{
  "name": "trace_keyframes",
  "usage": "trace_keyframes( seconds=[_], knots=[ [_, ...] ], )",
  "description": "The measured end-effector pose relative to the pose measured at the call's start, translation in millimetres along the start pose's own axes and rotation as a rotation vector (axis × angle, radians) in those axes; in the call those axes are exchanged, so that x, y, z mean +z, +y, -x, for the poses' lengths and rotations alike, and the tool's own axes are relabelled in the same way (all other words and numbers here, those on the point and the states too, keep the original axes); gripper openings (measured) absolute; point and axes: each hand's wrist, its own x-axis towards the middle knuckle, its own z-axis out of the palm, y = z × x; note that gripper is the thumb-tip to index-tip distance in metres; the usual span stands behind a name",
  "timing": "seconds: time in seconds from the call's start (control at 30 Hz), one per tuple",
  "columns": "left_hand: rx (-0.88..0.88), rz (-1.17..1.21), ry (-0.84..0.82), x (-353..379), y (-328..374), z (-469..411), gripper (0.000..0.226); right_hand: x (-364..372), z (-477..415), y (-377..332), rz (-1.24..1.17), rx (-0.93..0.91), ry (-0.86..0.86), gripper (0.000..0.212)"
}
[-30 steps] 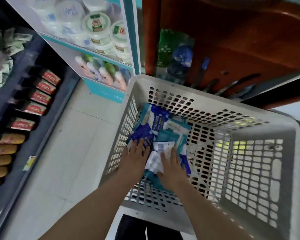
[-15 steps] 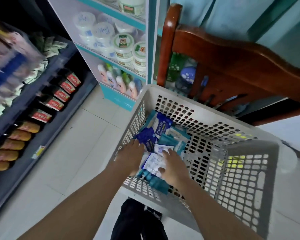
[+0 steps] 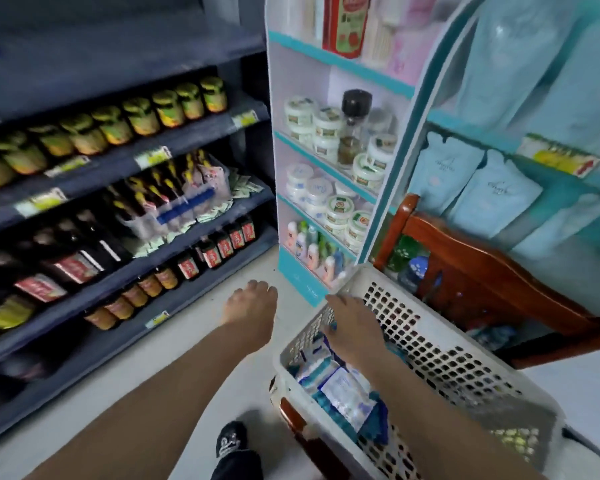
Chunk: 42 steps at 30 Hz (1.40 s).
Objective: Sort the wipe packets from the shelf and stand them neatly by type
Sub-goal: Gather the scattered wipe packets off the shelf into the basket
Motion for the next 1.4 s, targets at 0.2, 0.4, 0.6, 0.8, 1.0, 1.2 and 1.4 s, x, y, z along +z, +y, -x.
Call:
trace_keyframes(
  seconds=[0.2,0.4,0.6,0.8,1.0,1.2,1.4],
  knots=[
    [-0.168,0.004,0.162,-56.2,-90.0,29.5,0.028,-51.9,-37.4,-94.4,0.065,-0.245,0.121,0.05],
    [-0.252,-0.065,0.296,-90.7,-197.3,48.6,0.031,-85.5,-81.6,-203.9,0.097,-0.414,0.196,0.053],
    [-0.366,-0.117,0.401,-126.5,-315.7,63.8,0.033,-105.0,-130.6,-325.1,0.089,-0.551,0.245,0.052],
    [-0.47,-0.129,0.501,-158.0,-416.5,79.1,0.03,-116.1,-168.4,-439.7,0.073,-0.648,0.299,0.058],
    [-0.558,-0.124,0.496,-174.9,-496.7,83.5,0.029,-123.7,-201.8,-521.0,0.085,-0.725,0.325,0.055],
    [-0.657,-0.052,0.493,-186.0,-563.2,65.0,0.03,-128.3,-253.7,-583.7,0.093,-0.779,0.292,0.056],
    [-0.828,0.046,0.423,-189.8,-629.6,15.1,0.047,-124.9,-327.4,-640.0,0.104,-0.823,0.243,0.057]
  ],
)
